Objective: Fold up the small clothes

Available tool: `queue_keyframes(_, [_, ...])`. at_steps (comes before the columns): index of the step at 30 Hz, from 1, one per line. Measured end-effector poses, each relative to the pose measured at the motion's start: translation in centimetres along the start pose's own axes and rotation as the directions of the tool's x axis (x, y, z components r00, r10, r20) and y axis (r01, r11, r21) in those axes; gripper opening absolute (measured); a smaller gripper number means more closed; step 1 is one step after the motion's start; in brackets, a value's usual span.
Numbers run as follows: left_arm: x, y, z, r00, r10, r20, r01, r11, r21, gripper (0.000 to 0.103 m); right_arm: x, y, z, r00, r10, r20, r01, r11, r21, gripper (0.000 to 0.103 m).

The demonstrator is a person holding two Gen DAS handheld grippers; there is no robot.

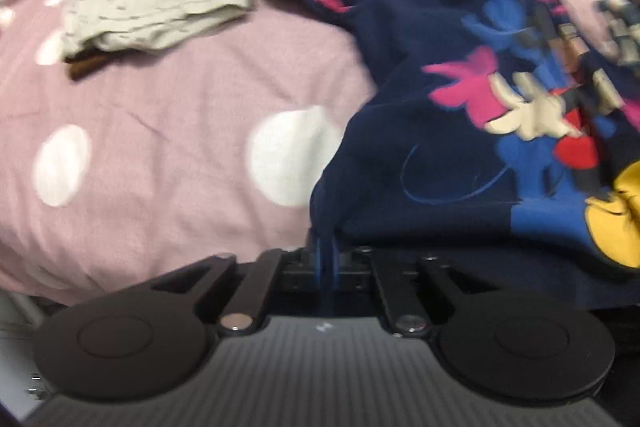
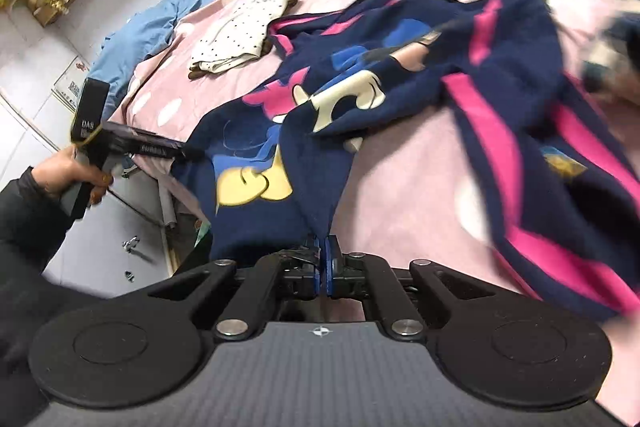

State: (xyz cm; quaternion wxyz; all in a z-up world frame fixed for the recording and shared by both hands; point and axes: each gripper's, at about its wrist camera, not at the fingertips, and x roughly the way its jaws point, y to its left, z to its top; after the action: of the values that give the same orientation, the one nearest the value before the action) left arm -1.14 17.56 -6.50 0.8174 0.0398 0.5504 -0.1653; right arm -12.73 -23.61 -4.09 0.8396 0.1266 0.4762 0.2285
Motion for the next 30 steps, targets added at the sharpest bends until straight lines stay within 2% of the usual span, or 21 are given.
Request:
queue_keyframes(1, [-0.4,-0.3,-0.2,1.000,-0.024,-0.016,0.024,1.000,0.012,0.005,-0.6,-0.1,-0.6,0.999,-0.014,-0.031,0.014,1.000,-0.001,0.004])
queue_keyframes(3, [-0.8,-1.3,-1.0,0.998,-0.024,-0.055,0.027,0.997,0.065,0.005,-1.3,-0.3,-1.7,0.994,-0.046,-0.103,0.046,0.999,0.002,0.001])
queue_keyframes(5, [-0.4,-1.9,-1.9,0.995,-0.038,-0.094,0.046,0.995,0.083,0.005,-0.9,-1.0,-2.6,0.988,-0.044,-0.146,0.049,0.998,0.030,0.001])
queue_keyframes(8, [1.5,-2.3,-3.1,0.987,0.004,-0.163,0.011,0.996,0.093,0.007,1.4,-1.6,-4.1,0.967,-0.054,-0.251,0.061,0.998,0.023,0.000])
queue_keyframes(9, [1.6,-2.4,-3.4,0.987,0.003,-0.159,0.012,0.995,0.095,0.008,1.9,-1.7,-4.4,0.963,-0.072,-0.261,0.078,0.997,0.014,0.000])
queue_keyframes(10, [1.4,-2.5,-3.4,0.988,0.001,-0.155,0.013,0.996,0.087,0.014,2.2,-1.7,-4.6,0.958,-0.092,-0.270,0.097,0.995,0.004,0.002])
queue_keyframes(11, [1.2,-2.5,-3.4,0.987,0.004,-0.160,0.009,0.996,0.083,0.035,2.2,-1.7,-4.4,0.958,-0.100,-0.270,0.104,0.995,0.002,0.012])
queue_keyframes(12, [0.8,-2.5,-3.3,0.988,0.012,-0.153,0.001,0.997,0.080,0.049,1.7,-1.6,-4.0,0.964,-0.098,-0.246,0.102,0.995,0.003,0.017])
queue_keyframes(13, [0.0,-2.5,-3.2,0.992,0.023,-0.127,-0.013,0.997,0.078,0.071,1.0,-1.5,-3.4,0.975,-0.096,-0.201,0.098,0.995,-0.001,0.027])
queue_keyframes(14, [-0.9,-2.4,-2.8,0.995,0.035,-0.090,-0.028,0.997,0.077,0.080,0.1,-1.5,-2.6,0.985,-0.095,-0.143,0.095,0.995,-0.006,0.048])
queue_keyframes(15, [-1.6,-2.5,-2.2,0.997,0.043,-0.058,-0.039,0.997,0.074,0.082,-0.5,-1.7,-1.9,0.990,-0.107,-0.095,0.107,0.994,-0.009,0.059])
queue_keyframes(16, [-2.5,-2.5,-1.5,0.999,0.048,-0.024,-0.046,0.996,0.070,0.082,-1.1,-1.9,-1.1,0.989,-0.139,-0.045,0.139,0.990,-0.013,0.076])
queue_keyframes(18, [-4.0,-2.8,0.1,0.998,0.043,0.046,-0.046,0.997,0.069,0.087,-2.3,-2.6,0.3,0.967,-0.246,0.061,0.248,0.969,-0.012,0.078])
queue_keyframes(21, [-5.1,-4.2,2.7,0.991,-0.003,0.134,-0.008,0.996,0.084,0.096,-3.8,-4.0,1.5,0.913,-0.375,0.161,0.373,0.927,0.040,0.079])
queue_keyframes(23, [-5.0,-5.8,4.0,0.985,-0.057,0.162,0.038,0.992,0.117,0.099,-3.7,-5.3,1.8,0.881,-0.446,0.157,0.435,0.895,0.101,0.088])
queue_keyframes(24, [-4.6,-6.8,4.8,0.984,-0.074,0.163,0.052,0.990,0.133,0.099,-3.6,-6.1,1.6,0.875,-0.462,0.144,0.445,0.885,0.133,0.088])
queue_keyframes(28, [-2.2,-10.8,6.8,0.974,-0.169,0.148,0.142,0.973,0.180,0.099,-1.9,-8.4,0.4,0.903,-0.421,0.089,0.398,0.895,0.200,0.088])
queue_keyframes(30, [-0.8,-13.2,7.4,0.969,-0.214,0.126,0.185,0.960,0.208,0.099,-0.8,-8.5,-0.2,0.907,-0.417,0.067,0.397,0.896,0.199,0.082])
